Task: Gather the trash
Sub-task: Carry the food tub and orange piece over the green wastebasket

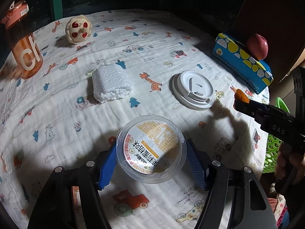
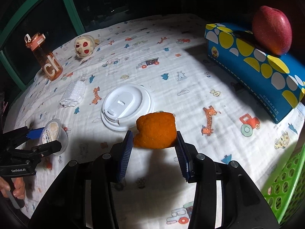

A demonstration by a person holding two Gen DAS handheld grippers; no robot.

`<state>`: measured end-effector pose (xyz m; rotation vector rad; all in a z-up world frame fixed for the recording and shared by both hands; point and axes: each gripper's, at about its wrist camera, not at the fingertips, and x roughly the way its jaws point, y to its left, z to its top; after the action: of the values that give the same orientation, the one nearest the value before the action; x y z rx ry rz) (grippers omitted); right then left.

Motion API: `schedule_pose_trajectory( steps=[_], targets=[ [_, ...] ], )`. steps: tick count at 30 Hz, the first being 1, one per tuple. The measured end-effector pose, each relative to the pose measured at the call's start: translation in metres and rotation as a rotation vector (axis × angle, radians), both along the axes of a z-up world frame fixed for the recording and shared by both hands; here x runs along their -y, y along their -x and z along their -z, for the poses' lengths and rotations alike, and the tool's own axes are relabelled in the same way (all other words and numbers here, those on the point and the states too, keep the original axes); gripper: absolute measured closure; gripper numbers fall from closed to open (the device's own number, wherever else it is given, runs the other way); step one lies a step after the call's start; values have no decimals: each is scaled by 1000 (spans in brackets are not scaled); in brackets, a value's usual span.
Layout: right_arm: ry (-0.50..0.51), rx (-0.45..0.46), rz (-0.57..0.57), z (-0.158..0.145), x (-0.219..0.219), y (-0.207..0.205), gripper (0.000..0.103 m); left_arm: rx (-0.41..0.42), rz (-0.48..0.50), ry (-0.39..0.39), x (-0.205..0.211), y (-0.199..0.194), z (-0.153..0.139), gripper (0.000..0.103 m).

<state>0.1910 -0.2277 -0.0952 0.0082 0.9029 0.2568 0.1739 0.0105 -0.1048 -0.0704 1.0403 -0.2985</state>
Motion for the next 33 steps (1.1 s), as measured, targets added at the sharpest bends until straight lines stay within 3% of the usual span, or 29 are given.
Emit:
schedule_pose_trajectory(
  steps=[10,19,33],
  targets=[
    [-40,54,42,-32,36,48,58,69,68,20,34,20,-36,37],
    [-47,92,139,-50,94,97,58,108,153,62,85,35,-63,37],
    [-23,71,327,-43,191,149,58,135,307,87,177,48,-89,37]
  ],
)
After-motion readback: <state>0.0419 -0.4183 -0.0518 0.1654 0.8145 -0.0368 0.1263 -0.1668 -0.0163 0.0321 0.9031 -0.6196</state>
